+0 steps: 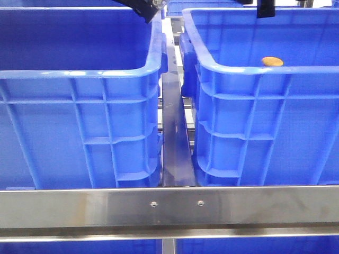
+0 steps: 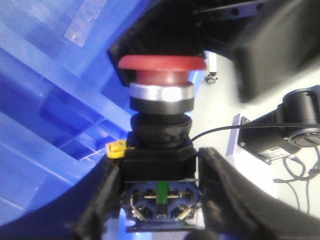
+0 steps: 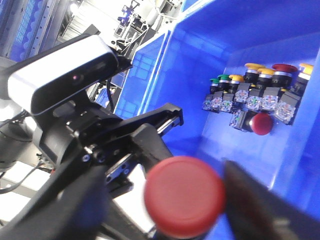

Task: Pick red and yellow buttons and place in box
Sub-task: 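Grasp the red button with the right gripper and open the left gripper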

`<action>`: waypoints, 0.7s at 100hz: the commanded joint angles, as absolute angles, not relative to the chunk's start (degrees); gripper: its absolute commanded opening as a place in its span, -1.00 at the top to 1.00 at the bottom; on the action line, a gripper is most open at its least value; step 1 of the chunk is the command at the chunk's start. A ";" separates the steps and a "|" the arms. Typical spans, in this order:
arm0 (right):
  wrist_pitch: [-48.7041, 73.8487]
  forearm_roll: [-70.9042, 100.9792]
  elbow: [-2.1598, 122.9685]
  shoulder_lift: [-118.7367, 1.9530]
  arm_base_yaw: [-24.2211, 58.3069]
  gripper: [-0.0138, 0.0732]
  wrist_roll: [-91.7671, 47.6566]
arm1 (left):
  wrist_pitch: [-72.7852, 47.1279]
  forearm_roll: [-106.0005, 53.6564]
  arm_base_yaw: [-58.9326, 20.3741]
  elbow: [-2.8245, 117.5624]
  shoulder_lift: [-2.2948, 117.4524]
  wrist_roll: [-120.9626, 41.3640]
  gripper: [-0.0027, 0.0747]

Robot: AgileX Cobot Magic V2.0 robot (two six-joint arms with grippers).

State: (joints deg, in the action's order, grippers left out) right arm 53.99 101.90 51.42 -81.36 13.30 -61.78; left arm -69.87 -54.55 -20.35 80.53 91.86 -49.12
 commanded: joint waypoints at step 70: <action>57.38 109.87 53.11 -79.75 12.79 0.08 -62.05 | -71.15 -58.95 -20.91 82.20 89.02 -49.07 -0.86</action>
State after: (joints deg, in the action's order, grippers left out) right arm 54.84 101.78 51.42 -81.60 13.30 -61.78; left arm -70.01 -54.83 -20.35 80.53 91.46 -49.12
